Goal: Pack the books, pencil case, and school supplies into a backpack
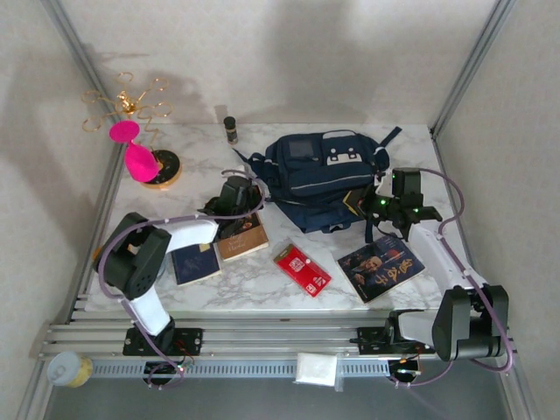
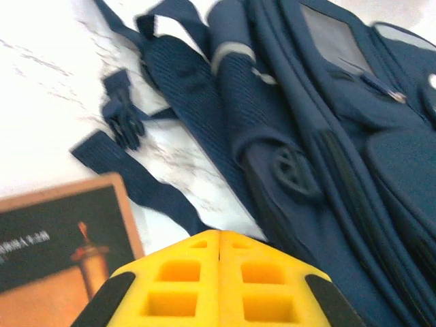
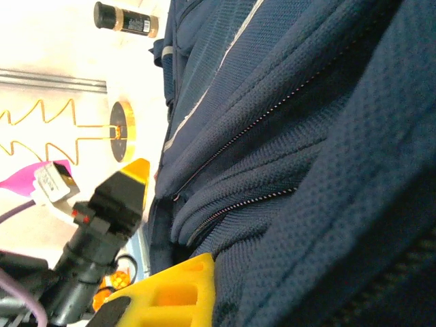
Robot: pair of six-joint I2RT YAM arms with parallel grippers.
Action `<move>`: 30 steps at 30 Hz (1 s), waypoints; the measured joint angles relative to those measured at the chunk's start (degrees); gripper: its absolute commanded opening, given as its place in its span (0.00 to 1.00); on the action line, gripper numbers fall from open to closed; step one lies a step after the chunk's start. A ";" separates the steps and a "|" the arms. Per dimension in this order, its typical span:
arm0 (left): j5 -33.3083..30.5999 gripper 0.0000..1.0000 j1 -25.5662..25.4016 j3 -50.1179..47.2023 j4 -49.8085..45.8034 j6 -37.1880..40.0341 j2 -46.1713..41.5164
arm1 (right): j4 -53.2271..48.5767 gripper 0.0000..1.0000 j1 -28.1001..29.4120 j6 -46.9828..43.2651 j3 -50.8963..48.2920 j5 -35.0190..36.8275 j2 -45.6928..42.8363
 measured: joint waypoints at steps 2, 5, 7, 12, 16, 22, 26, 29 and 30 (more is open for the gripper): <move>-0.76 0.00 1.44 0.96 -0.04 -0.33 1.51 | 0.00 0.00 -0.26 -0.72 0.00 -0.37 0.66; -1.33 0.00 3.52 2.08 -0.02 -0.98 3.06 | 0.04 0.00 -0.24 -1.55 0.00 -1.14 1.51; -0.98 0.00 4.59 2.69 -0.04 -1.20 3.82 | 0.57 0.00 -0.02 -1.68 0.00 -1.64 2.25; 0.83 0.00 5.53 2.93 -0.31 -1.18 3.41 | 5.79 0.00 3.21 -0.83 0.07 -1.70 7.10; 2.12 0.00 5.49 2.08 -1.18 -0.98 0.68 | 7.76 0.00 6.34 -0.57 1.11 -0.72 11.69; 5.01 0.06 5.03 -2.19 -1.68 -1.20 -7.19 | 8.39 0.38 7.02 -1.36 2.16 1.27 13.66; 7.26 0.22 2.10 -3.82 -3.23 -1.57 -10.88 | 7.78 0.59 7.04 -2.93 2.32 3.15 13.35; 8.26 0.29 -1.55 -5.75 -4.74 -1.73 -14.14 | 5.44 0.71 7.04 -4.39 2.27 6.73 11.26; 8.48 0.32 -2.99 -6.62 -5.49 -1.95 -15.43 | 4.00 0.73 6.88 -5.03 2.23 8.20 9.84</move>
